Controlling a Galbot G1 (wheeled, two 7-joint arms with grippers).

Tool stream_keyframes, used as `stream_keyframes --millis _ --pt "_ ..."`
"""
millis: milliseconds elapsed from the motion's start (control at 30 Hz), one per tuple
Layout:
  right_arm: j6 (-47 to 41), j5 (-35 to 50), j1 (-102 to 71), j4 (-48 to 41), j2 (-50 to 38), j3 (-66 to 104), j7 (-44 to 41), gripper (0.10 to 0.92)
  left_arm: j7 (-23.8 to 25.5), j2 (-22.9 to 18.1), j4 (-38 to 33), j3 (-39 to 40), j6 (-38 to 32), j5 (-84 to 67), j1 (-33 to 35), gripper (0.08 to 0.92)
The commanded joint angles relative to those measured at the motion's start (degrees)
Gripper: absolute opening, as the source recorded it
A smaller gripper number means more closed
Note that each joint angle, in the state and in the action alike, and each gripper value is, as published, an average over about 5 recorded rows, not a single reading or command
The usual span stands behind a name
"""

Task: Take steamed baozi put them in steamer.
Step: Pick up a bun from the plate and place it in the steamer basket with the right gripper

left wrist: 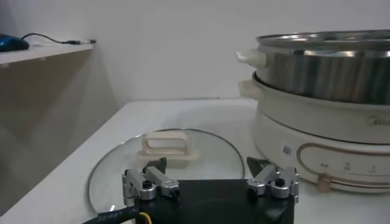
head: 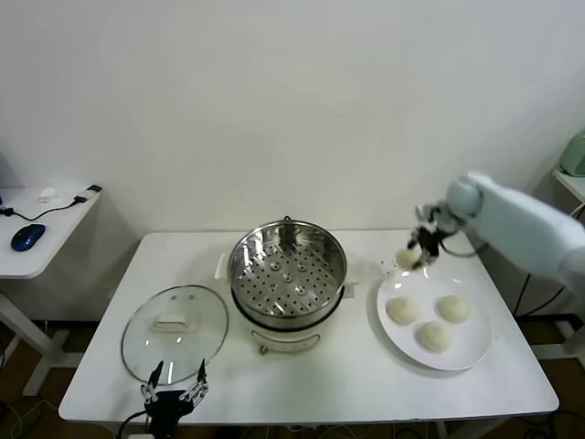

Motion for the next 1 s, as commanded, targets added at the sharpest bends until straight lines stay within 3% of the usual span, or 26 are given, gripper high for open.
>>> stream_keyframes --millis 33,133,233,500,733,1000 --pt "8.1 13.5 22.9 13.4 7.0 -13.5 -2.2 0.568 0.0 0.0 -0.3 0.8 0.0 0.5 -0.1 0.823" --pt "14.9 11.3 23.2 19.0 12.8 -14.6 -1.1 0.568 0.0 0.1 0.1 1.1 0.1 0.5 -0.5 0.823" --pt "24.2 2.8 19.1 18.7 16.9 -14.1 0.3 0.568 0.0 0.4 0.3 1.2 0.1 0.5 -0.7 0.823" --pt "45.7 -26.0 -1.3 -2.0 23.5 -1.3 1.4 0.568 -0.1 1.1 0.6 2.2 0.1 0.6 -0.8 0.823" --pt "46.7 -35.1 -10.6 -16.4 28.9 7.6 3.6 0.568 -0.5 1.0 1.0 3.5 -0.4 1.3 -0.7 0.823" --pt "46.7 -40.0 -14.4 -24.5 33.0 12.1 7.0 0.568 -1.2 1.1 1.4 3.8 -1.0 1.3 -0.6 0.823"
